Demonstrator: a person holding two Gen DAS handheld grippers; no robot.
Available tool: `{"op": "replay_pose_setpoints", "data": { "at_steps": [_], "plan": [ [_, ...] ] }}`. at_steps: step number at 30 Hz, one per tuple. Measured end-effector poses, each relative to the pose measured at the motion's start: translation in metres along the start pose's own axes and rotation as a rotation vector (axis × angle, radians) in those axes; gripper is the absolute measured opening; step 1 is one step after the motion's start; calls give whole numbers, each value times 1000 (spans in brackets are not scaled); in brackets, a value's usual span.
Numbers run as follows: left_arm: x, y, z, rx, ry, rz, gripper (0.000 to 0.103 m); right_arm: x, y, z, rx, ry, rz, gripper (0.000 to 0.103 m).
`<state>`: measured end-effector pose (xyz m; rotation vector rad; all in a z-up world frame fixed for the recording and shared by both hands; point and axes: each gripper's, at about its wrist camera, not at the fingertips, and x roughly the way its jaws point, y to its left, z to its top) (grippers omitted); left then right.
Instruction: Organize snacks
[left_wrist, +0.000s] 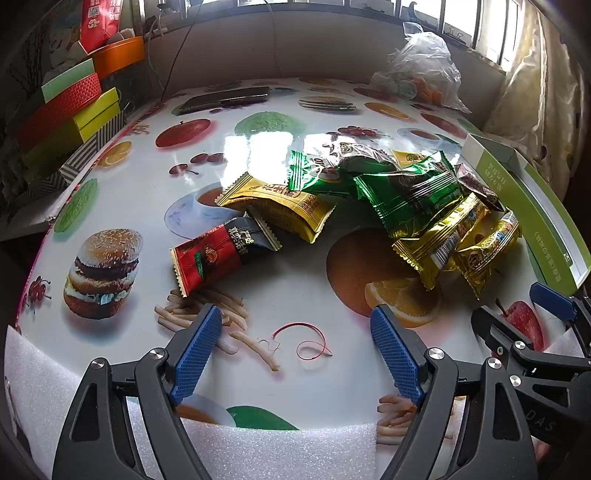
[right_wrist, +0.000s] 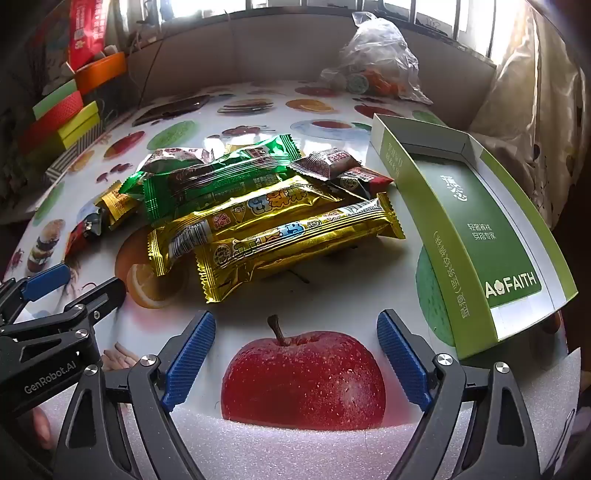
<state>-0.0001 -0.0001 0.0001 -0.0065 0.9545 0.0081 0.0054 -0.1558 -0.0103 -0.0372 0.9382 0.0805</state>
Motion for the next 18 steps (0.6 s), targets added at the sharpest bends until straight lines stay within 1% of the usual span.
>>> {"op": "replay_pose_setpoints", "data": {
  "at_steps": [12, 13, 18],
  "plan": [
    [-2, -5, -3, -5, 1, 9, 83, -1, 1, 0, -2, -2, -3, 90],
    [-2, 2, -2, -5, 4, 9, 83, -1, 0, 0, -2, -2, -4, 90],
    [0, -1, 0, -4, 6, 7, 83, -1, 0, 0, -2, -2, -4, 90]
  ]
}}
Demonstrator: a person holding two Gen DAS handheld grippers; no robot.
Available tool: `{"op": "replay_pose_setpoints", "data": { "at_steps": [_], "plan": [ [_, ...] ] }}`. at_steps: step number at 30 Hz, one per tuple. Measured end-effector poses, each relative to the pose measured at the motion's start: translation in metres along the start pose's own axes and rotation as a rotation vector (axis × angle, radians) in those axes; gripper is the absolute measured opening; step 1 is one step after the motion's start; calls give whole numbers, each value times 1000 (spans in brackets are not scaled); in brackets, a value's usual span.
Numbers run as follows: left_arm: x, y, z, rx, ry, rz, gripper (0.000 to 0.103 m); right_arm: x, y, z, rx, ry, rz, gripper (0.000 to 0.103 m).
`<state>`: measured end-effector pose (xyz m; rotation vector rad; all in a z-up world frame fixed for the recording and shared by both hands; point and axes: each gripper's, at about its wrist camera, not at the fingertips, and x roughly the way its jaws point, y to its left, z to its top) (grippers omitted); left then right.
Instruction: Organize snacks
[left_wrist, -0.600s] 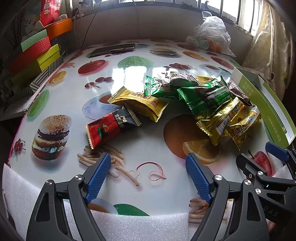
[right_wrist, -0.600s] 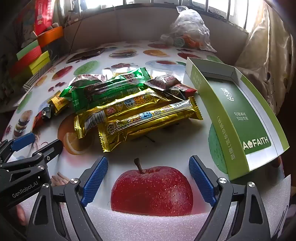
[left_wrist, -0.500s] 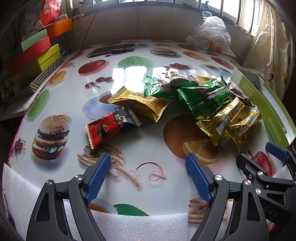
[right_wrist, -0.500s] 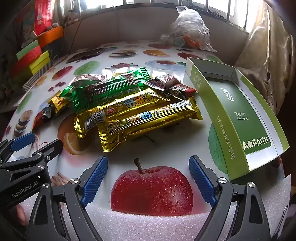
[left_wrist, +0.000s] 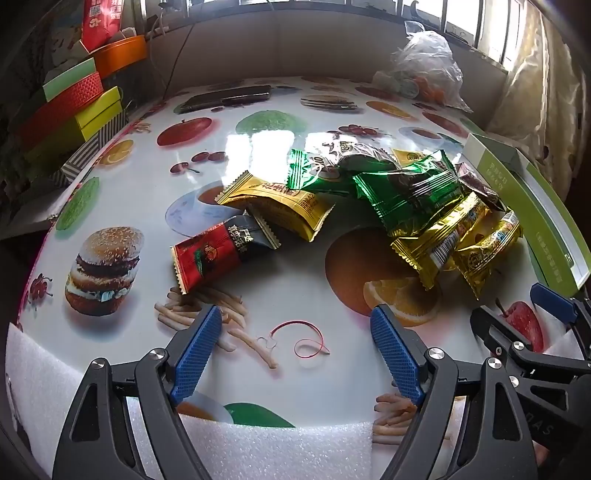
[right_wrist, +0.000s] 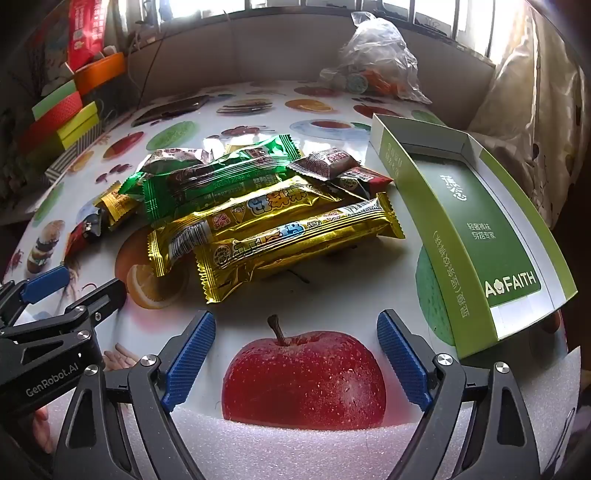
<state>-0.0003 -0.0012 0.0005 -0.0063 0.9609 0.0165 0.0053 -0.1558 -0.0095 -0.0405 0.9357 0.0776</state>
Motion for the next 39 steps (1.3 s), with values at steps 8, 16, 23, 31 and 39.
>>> {"op": "replay_pose_setpoints", "data": {
  "at_steps": [8, 16, 23, 31, 39],
  "plan": [
    [0, 0, 0, -1, -3, -2, 83, 0, 1, 0, 0, 0, 0, 90],
    [0, 0, 0, -1, -4, -2, 83, 0, 0, 0, 0, -1, 1, 90],
    [-2, 1, 0, -1, -7, -5, 83, 0, 0, 0, 1, -1, 1, 90],
    [-2, 2, 1, -2, -9, -6, 83, 0, 0, 0, 1, -1, 1, 90],
    [-2, 2, 1, -2, -10, -6, 83, 0, 0, 0, 1, -2, 1, 90]
  ]
}}
